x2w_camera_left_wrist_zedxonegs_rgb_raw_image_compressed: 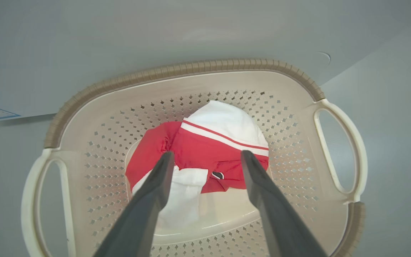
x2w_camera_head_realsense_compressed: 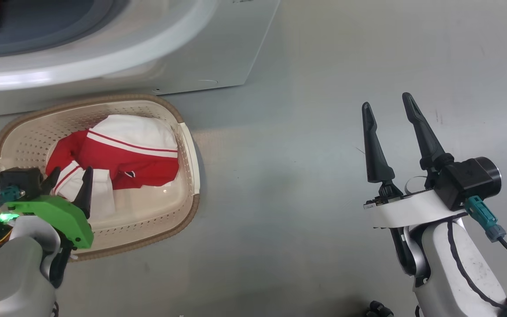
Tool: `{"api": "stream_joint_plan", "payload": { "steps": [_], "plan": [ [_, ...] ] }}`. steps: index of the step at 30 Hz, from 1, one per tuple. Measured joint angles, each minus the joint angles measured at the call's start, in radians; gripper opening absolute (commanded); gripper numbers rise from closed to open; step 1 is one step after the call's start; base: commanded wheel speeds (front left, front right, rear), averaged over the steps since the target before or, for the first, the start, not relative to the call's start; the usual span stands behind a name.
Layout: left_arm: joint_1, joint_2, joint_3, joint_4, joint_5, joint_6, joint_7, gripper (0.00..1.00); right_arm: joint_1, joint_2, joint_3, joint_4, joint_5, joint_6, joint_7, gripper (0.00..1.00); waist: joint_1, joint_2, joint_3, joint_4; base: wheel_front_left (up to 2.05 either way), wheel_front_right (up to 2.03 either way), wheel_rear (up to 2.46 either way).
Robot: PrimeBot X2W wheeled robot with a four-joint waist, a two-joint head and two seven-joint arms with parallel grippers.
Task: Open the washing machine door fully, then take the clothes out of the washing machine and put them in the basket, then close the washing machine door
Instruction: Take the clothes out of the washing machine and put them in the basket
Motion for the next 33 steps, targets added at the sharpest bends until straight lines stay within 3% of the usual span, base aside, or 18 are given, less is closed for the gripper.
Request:
{"api": "stream_joint_plan", "payload": {
  "steps": [9, 23, 33],
  "plan": [
    [-0.003, -0.003, -0.058, -0.011, 0.011, 0.0, -0.105, 1.0, -0.008, 0.001, -0.028, 0.025, 0.003, 0.001, 0.0, 1.0, -0.0001, 0.0, -0.07, 0.019, 0.0, 0.0, 0.0],
    [0.005, -0.042, -0.092, -0.116, 0.023, 0.0, -0.126, 1.0, 0.025, -0.008, -0.066, 0.074, 0.022, 0.018, 0.0, 1.0, 0.0, 0.0, -0.217, 0.075, 0.0, 0.0, 0.0],
    [0.105, -0.052, 0.047, -0.305, 0.026, 0.0, -0.126, 1.0, 0.081, -0.01, -0.079, 0.087, 0.037, 0.032, 0.0, 1.0, 0.0, 0.0, -0.337, 0.126, 0.0, 0.0, 0.0]
  ]
}}
